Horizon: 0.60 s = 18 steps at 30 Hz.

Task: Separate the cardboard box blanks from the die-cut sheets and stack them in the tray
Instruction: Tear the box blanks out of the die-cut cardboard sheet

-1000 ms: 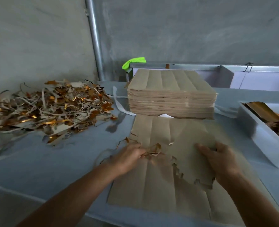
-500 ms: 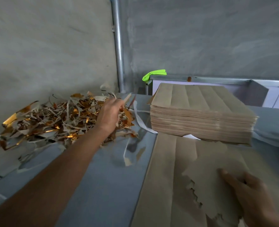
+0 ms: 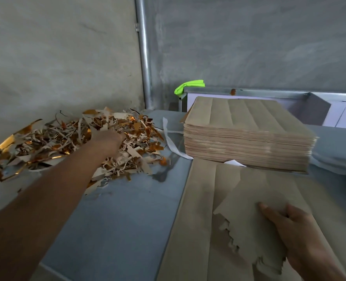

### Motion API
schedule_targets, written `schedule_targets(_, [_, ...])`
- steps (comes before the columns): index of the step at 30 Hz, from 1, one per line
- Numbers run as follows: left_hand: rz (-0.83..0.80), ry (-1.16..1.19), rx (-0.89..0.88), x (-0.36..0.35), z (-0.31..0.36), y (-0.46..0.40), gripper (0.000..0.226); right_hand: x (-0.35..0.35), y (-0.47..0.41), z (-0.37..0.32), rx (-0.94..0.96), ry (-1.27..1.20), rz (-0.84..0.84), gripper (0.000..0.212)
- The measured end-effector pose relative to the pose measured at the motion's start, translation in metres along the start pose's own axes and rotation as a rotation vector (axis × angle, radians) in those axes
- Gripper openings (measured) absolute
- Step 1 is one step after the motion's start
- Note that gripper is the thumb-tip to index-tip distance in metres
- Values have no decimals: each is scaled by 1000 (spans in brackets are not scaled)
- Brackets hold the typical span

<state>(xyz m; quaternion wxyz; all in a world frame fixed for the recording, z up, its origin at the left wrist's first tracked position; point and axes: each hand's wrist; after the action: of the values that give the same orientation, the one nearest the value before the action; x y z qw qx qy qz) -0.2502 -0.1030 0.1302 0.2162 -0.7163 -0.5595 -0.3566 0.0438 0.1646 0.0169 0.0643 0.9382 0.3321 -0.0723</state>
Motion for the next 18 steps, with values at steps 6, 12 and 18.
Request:
schedule_targets(6, [-140, -28, 10, 14, 3, 23, 76, 9, 8, -8, 17, -73, -14, 8])
schedule_targets(12, [-129, 249, -118, 36, 28, 54, 47, 19, 7, -3, -2, -32, -23, 7])
schedule_targets(18, [271, 114, -10, 51, 52, 65, 48, 30, 10, -2, -5, -57, -30, 9])
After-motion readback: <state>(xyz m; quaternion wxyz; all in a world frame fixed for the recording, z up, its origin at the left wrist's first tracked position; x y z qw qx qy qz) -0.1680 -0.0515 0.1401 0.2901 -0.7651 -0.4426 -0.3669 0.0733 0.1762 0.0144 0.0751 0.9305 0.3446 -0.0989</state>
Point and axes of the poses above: each hand's wrist, its own y-axis away from the middle knuckle, its own x-axis out of the back of the hand, z = x × y, and after that the axes turned 12 degrees about -y, right-handed
